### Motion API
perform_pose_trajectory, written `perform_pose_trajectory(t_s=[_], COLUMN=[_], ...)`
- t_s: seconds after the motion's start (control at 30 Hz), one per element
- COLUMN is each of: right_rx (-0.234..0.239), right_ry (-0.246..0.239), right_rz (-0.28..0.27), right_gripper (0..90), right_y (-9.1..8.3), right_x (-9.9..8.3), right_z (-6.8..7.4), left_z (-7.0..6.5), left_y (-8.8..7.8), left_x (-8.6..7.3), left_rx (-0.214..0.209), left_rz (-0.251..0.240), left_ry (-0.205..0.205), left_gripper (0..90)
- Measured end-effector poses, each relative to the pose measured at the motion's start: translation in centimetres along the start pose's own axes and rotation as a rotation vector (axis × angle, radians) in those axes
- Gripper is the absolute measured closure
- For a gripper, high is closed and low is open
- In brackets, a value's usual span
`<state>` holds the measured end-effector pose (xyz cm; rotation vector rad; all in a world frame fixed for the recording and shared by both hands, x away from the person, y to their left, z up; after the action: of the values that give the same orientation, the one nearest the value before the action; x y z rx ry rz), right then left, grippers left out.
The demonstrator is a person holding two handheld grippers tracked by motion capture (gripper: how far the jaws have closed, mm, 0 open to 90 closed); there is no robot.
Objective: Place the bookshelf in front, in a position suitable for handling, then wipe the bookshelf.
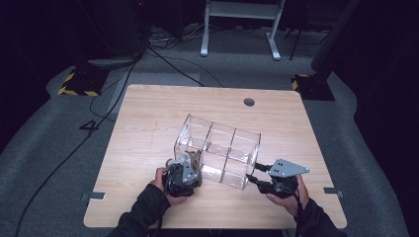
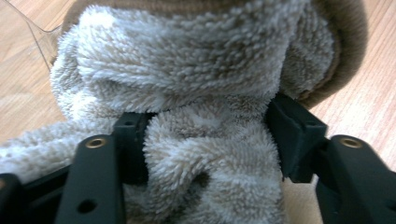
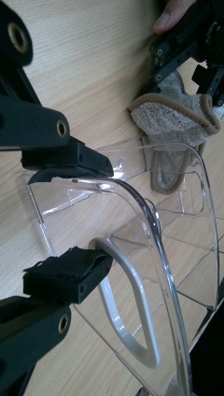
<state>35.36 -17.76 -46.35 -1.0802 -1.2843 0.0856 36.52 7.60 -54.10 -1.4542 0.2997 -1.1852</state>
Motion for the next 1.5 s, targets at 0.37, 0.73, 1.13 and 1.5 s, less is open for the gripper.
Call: perform_pose_trajectory(t_s=[0.37,0.73,1.13,1.5], right_rx=[0.004,0.008,0.010,0.006], right_ry=[0.002,0.001,0.005,-0.015], right_rz=[-0.005,-0.003,-0.007,0.005], right_gripper=[54.2,54.3,54.3,53.8], right_y=[-0.1,-0.1,-0.5,-0.8], right_x=[-0.1,-0.1,-0.4,-0.5], right_z=[0.0,0.0,0.2,0.9], left_z=[1.0,2.4,5.4,4.4], left_y=[-0.6,-4.7,-8.3,-5.4], left_x=[-0.1,2.1,7.0,6.8], left_rx=[0.007,0.035,0.085,0.134], left_rz=[-0.022,-0.227,-0.391,-0.310], left_ry=[-0.009,-0.078,-0.119,-0.126], left_gripper=[64.8,67.1,66.0,66.6])
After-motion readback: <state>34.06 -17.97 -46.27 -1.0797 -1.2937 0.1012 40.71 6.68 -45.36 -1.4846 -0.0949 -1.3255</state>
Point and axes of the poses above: each handheld gripper's, and its own axes: y roughly forward along the jaws, x roughly out of its top, z roughly to its left, the point moved 7 cm from there along y, roughly forward along the jaws, and after that the axes turned 11 degrees about z, right-handed, at the moved point
